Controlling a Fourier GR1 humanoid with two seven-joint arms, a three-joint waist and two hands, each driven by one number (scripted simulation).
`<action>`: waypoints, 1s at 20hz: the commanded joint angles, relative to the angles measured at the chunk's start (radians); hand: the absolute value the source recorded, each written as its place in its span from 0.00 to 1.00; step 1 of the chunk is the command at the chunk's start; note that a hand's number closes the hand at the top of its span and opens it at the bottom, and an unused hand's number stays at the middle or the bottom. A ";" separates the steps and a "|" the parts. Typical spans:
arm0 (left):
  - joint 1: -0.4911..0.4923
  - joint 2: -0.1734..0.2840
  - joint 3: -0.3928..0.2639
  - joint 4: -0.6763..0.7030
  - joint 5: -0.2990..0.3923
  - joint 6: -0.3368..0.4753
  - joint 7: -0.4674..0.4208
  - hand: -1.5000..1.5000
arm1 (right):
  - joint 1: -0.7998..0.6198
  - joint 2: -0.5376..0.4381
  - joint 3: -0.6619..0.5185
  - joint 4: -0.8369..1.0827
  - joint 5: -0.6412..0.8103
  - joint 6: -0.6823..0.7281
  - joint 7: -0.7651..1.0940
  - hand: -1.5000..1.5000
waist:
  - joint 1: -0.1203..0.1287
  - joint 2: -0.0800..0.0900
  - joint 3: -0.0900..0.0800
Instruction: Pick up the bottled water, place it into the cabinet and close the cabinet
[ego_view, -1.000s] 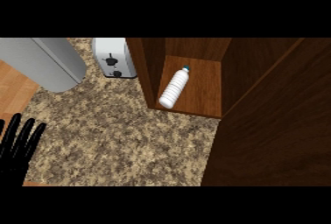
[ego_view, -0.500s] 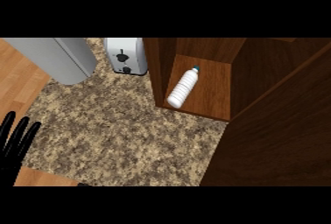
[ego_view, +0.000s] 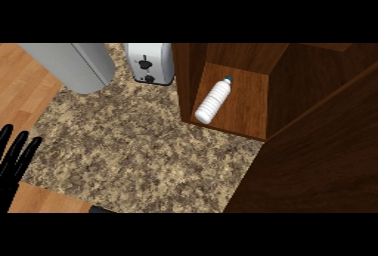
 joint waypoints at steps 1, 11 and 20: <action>-0.004 0.007 0.007 0.012 0.008 -0.005 0.007 0.00 | -0.082 0.035 0.105 -0.022 0.023 0.010 0.099 1.00 | -0.008 0.001 -0.003; -0.018 0.022 0.028 0.012 0.029 -0.022 0.012 0.00 | -0.126 0.079 0.078 0.015 -0.026 -0.011 0.116 1.00 | 0.000 0.012 -0.002; -0.040 0.037 0.044 0.027 0.035 -0.045 0.013 0.00 | -0.116 0.109 0.111 0.074 -0.159 0.022 0.120 1.00 | 0.049 0.049 0.000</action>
